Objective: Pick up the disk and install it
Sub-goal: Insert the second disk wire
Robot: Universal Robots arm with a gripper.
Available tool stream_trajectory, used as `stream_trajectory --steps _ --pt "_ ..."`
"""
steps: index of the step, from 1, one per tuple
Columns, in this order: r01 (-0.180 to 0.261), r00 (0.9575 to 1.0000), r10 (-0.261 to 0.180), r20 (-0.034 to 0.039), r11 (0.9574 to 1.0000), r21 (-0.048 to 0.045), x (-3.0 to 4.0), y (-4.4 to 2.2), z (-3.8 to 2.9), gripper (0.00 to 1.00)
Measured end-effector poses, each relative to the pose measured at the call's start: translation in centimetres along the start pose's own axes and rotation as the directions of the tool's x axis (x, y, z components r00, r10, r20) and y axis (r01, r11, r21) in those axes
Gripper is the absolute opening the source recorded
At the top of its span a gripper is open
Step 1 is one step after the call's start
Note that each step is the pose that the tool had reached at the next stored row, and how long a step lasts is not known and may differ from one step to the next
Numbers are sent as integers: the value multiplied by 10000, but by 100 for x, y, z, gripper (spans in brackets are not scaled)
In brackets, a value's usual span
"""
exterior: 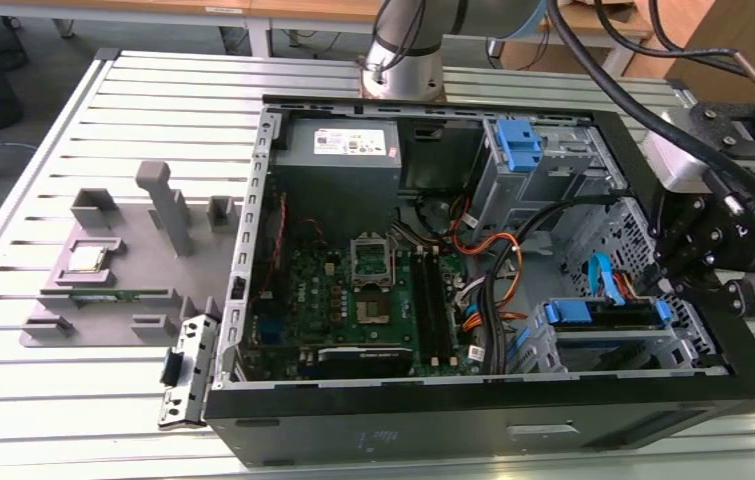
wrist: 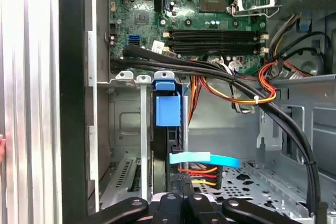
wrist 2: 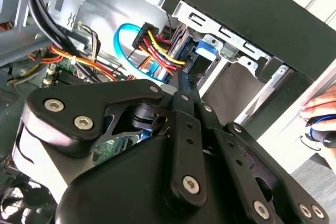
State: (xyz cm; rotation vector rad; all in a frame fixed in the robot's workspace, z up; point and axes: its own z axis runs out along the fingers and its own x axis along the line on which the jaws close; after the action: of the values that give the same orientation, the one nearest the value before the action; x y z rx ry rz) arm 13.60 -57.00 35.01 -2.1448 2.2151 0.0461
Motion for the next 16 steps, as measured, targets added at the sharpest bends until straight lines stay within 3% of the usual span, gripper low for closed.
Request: stream_trajectory --steps 6,16 --pt "-133 9999 133 -1 9999 8 -1 -70 35 10" --pt "-170 9999 170 -2 9999 11 5 -78 121 10"
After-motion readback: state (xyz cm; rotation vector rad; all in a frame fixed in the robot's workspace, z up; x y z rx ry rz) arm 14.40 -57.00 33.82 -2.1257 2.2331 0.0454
